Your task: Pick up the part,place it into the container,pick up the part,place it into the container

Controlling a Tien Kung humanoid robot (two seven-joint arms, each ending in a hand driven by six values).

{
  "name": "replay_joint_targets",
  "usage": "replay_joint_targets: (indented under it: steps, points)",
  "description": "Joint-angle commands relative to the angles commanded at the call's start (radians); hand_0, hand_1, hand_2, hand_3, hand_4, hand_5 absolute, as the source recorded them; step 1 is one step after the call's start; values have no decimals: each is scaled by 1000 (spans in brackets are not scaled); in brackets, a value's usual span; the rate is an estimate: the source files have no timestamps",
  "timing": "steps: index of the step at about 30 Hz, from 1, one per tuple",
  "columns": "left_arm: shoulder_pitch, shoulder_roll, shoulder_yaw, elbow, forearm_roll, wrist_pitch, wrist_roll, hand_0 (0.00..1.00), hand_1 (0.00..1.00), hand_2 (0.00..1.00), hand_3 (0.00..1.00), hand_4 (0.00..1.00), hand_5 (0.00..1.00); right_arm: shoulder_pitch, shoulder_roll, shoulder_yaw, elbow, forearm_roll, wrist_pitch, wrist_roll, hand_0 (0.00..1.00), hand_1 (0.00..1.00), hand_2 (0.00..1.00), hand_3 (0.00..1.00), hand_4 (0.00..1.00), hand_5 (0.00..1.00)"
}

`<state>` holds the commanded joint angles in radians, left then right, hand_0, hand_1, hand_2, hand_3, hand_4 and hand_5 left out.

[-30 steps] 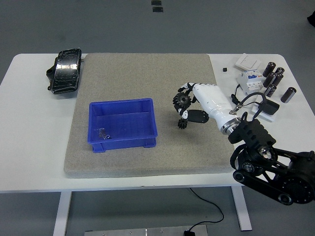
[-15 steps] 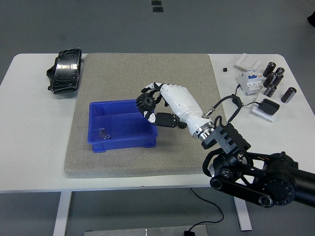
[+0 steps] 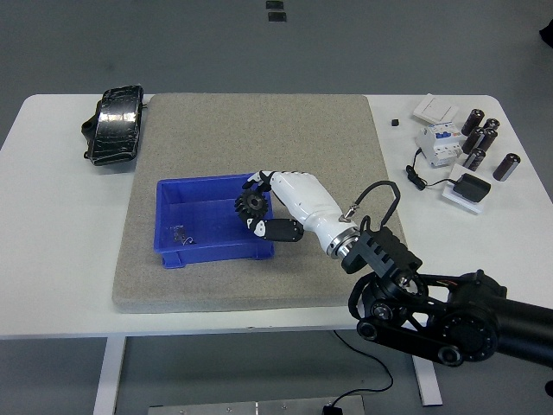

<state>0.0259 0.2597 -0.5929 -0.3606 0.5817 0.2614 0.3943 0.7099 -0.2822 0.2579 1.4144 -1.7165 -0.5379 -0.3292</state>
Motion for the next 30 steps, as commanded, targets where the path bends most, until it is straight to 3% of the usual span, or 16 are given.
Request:
replay_joint_targets:
  steps: [5, 6, 11, 12, 30]
  points:
    - [-1, 0, -1, 1, 1, -1, 0, 683, 668, 603, 576, 613, 414, 1, 1, 2, -2, -7, 1, -6, 617, 666, 648, 668, 428, 272]
    - [-1, 0, -2, 1, 3, -2, 0, 682, 667, 600, 575, 606, 419, 1, 1, 5, -2, -7, 6, -5, 638, 705, 727, 710, 575, 273]
    - [-2, -1, -4, 1, 6, -3, 1, 682, 667, 600, 575, 606, 419, 1, 1, 17, -2, -7, 36, 0, 638, 705, 727, 710, 575, 273]
    - [-2, -1, -4, 1, 6, -3, 1, 682, 667, 601, 575, 598, 418, 1, 1, 18, 0, -4, 39, 2, 695, 764, 807, 823, 790, 383]
    - [-1, -1, -5, 1, 9, -3, 3, 680, 666, 598, 574, 591, 417, -3, -1, 31, 19, 7, 19, 3, 695, 767, 806, 824, 793, 388]
